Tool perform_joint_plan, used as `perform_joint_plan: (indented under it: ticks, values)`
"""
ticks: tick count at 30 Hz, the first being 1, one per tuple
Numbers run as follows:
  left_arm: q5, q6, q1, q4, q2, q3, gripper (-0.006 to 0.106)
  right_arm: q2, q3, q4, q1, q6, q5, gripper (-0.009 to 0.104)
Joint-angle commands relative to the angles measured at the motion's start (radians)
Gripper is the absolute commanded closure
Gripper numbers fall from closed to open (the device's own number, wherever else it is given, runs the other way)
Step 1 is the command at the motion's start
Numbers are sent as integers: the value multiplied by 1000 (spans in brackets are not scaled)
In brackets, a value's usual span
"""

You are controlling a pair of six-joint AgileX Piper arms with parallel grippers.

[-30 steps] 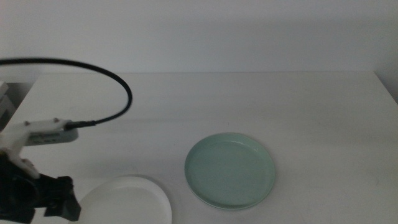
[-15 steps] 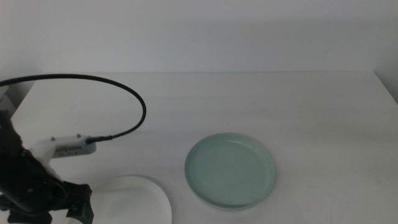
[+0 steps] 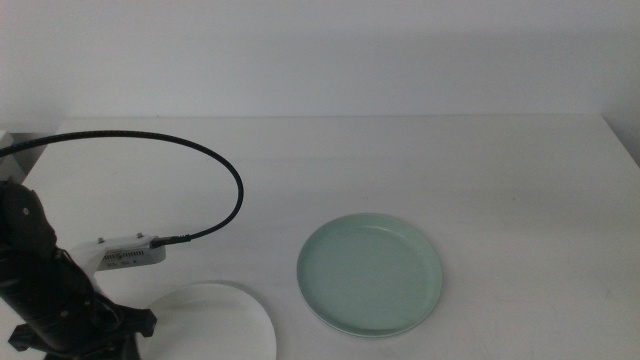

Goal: Stack the three bowls on top of each other.

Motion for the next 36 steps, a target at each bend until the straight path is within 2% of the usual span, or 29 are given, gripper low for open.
perform_joint_plan:
  ticks: [1,3,4,9,15,19,29,36]
  values:
    - [11,-2,-4,-22,-26,-17,80,8,-25,11,0,-9,-73,30]
    - [30,-16,-4,-22,-28,-21,102,8,-25,11,0,-9,-73,30]
    - [49,-20,-4,-18,-34,-25,106,8,-25,11,0,-9,-73,30]
    - [169,-42,-4,16,-110,-82,105,8,-25,11,0,-9,-73,30]
    - [313,-110,-4,14,-279,-216,105,8,-25,11,0,-9,-73,30]
    - [390,-125,-7,-34,-307,-328,105,8,-25,11,0,-9,-73,30]
    - [329,-218,-266,-6,-93,-577,105,8,-25,11,0,-9,-73,30]
    - [315,-239,-386,-7,130,-763,105,8,-25,11,0,-9,-73,30]
